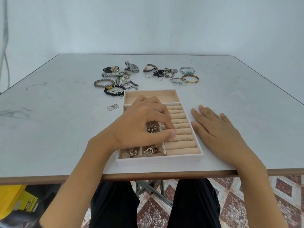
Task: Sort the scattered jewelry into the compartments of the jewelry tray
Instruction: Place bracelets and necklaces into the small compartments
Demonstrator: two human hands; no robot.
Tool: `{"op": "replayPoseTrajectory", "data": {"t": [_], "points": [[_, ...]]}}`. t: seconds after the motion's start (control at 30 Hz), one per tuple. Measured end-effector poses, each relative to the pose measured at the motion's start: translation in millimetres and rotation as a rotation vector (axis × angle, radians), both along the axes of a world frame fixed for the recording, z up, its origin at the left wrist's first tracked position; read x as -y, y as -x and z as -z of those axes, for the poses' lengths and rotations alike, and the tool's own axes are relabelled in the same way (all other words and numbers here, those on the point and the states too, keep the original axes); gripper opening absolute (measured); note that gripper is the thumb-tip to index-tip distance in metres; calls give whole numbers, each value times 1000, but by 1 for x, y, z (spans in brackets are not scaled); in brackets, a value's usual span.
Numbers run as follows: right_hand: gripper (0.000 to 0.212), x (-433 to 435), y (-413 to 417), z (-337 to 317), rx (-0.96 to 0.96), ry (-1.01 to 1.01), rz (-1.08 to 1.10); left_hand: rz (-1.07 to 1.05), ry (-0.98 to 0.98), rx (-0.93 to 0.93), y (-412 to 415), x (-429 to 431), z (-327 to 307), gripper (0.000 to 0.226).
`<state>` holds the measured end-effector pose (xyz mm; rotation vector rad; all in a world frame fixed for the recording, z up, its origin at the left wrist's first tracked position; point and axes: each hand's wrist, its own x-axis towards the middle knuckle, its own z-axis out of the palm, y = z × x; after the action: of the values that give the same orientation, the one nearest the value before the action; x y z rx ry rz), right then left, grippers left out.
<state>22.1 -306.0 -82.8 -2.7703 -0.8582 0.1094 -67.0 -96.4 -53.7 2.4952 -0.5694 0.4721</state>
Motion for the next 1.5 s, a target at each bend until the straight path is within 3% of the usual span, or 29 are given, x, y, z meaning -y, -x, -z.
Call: {"op": "replayPoseTrajectory", "data": {"t": [0.57,0.73,0.87,0.97,1.1,1.27,1.4,1.5], "points": [[52,2,-5,-28,-42,46,-8,-69,146,-3,-8,-34,0,23],[42,-1,-19,-39,-55,50,-5,-143,152,-47,-17,-52,-7,22],[28,-12,-30,-49,8,63,5,-289,258,-74,-38,-75,-17,13],[24,-23,-36,-59,31,129,-18,-511,381,-16,-58,-104,-17,12],[33,-37,-45,-74,-9,183,-19,-825,518,2,-78,-145,-7,16],[30,-56,-61,-91,-146,241,-34,-961,249,-112,-92,-152,12,17],[29,-75,-82,-101,-320,330,-58,-912,42,-83,-99,-146,22,18],[23,-87,-103,-108,-314,257,-75,-849,-142,-65,-103,-142,26,30]]}}
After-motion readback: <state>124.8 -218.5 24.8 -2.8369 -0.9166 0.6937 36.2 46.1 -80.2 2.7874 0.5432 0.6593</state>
